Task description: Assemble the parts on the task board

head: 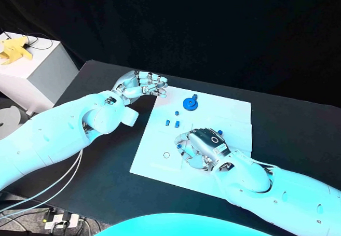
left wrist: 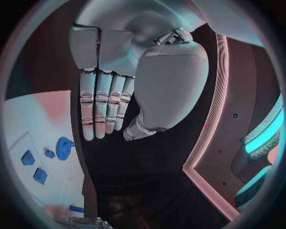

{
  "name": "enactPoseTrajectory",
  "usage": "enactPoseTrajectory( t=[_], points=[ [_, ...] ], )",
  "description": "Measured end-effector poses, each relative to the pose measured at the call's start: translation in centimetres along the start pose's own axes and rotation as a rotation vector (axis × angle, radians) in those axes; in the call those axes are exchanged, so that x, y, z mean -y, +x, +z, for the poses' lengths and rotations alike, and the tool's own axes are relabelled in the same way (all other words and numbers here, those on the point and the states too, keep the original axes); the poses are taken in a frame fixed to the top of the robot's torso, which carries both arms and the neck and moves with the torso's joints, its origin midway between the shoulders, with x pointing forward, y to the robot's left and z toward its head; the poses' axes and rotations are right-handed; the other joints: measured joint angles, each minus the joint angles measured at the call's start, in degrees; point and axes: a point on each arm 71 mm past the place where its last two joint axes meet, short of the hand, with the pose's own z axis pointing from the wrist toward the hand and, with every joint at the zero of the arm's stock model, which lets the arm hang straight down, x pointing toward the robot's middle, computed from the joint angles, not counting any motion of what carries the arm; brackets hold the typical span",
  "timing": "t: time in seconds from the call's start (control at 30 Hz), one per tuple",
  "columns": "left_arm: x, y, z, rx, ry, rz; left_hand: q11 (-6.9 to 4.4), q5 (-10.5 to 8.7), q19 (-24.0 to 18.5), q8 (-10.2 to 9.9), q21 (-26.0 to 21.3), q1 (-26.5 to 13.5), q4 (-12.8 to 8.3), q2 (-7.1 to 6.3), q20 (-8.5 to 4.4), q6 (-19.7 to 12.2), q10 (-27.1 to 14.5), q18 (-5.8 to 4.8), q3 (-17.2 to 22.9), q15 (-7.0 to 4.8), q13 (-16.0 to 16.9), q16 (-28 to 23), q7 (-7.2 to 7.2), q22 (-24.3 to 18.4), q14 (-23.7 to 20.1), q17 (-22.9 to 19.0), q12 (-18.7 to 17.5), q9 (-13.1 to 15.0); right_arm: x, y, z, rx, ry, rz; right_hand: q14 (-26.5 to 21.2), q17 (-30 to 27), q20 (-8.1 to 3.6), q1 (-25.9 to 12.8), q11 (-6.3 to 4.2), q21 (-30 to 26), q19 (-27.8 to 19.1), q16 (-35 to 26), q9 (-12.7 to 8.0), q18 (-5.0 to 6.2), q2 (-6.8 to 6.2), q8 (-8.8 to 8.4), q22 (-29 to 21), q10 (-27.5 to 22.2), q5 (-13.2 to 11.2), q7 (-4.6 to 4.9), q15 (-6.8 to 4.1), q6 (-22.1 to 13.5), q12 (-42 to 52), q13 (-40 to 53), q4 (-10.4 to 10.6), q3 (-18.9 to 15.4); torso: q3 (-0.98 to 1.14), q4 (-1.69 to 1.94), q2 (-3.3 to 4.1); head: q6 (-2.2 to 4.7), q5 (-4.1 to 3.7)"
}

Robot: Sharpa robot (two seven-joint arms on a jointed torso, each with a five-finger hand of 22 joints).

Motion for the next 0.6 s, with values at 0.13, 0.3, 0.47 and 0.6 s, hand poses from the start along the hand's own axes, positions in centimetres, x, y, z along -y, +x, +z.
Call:
enactPoseTrajectory(
  t=[0.13, 0.3, 0.47, 0.6],
  points=[
    [0.00, -0.01, -0.01, -0.001, -0.001, 0.000, 0.00, 0.00, 0.00, 0.00, 0.00, 0.00, 0.00, 0.00, 0.00, 0.00, 0.00, 0.00, 0.00, 0.00, 0.00, 0.00, 0.00, 0.00, 0.00, 0.00, 0.00, 0.00, 0.01, -0.09, 0.00, 0.012, 0.003, 0.003, 0.00, 0.00, 0.00, 0.00, 0.00, 0.00, 0.00, 0.00, 0.00, 0.00, 0.00, 0.00, 0.01, 0.00, 0.00, 0.00, 0.00, 0.00, 0.00, 0.00, 0.00, 0.00, 0.00, 0.00, 0.00, -0.05, 0.06],
    [-0.01, -0.01, -0.02, -0.003, -0.002, 0.000, 0.00, 0.00, -0.22, 0.00, 0.00, 0.00, 0.00, 0.00, 0.21, 0.00, 0.00, 0.00, 0.00, 0.00, 0.00, 0.00, 0.00, 0.00, 0.00, 0.06, 0.00, -0.05, 0.01, -0.18, -0.02, 0.022, 0.005, 0.006, 0.00, 0.00, 0.00, 0.00, 0.00, 0.00, 0.00, 0.00, 0.00, 0.00, 0.00, 0.00, 0.01, 0.00, 0.00, 0.00, 0.00, 0.00, 0.00, 0.00, 0.00, 0.00, -0.01, -0.01, -0.01, -0.07, 0.09],
    [-0.02, -0.01, -0.02, -0.004, -0.003, 0.000, 0.00, 0.00, -0.22, 0.00, 0.00, 0.00, 0.00, 0.00, 0.21, 0.00, 0.00, -0.01, 0.00, 0.00, 0.00, 0.00, 0.00, 0.00, 0.00, 0.06, 0.00, -0.05, 0.02, -0.25, -0.10, 0.026, 0.006, 0.008, 0.00, 0.09, 0.00, 0.00, 0.00, 0.00, 0.00, 0.00, -0.05, 0.00, 0.00, -0.22, 0.00, 0.00, -0.21, 0.00, 0.00, 0.00, 0.00, 0.01, 0.00, 0.00, -0.01, -0.02, -0.01, -0.06, 0.09],
    [-0.02, -0.01, -0.03, -0.005, -0.004, 0.000, 0.00, 0.00, -0.22, 0.00, 0.00, 0.00, 0.00, 0.00, 0.21, 0.00, 0.00, 0.00, 0.00, 0.00, 0.00, 0.00, 0.00, 0.01, 0.00, 0.06, 0.00, -0.05, -0.01, -0.44, -0.39, 0.029, 0.005, 0.012, 0.00, 0.03, 0.00, 0.39, 0.00, 0.00, 0.00, 0.00, -0.15, 0.00, -0.39, -0.46, 0.11, 0.00, -0.21, 0.00, 0.00, 0.00, 0.00, 0.01, -0.42, -0.42, 0.00, -0.03, -0.01, -0.02, 0.01]
  ],
)
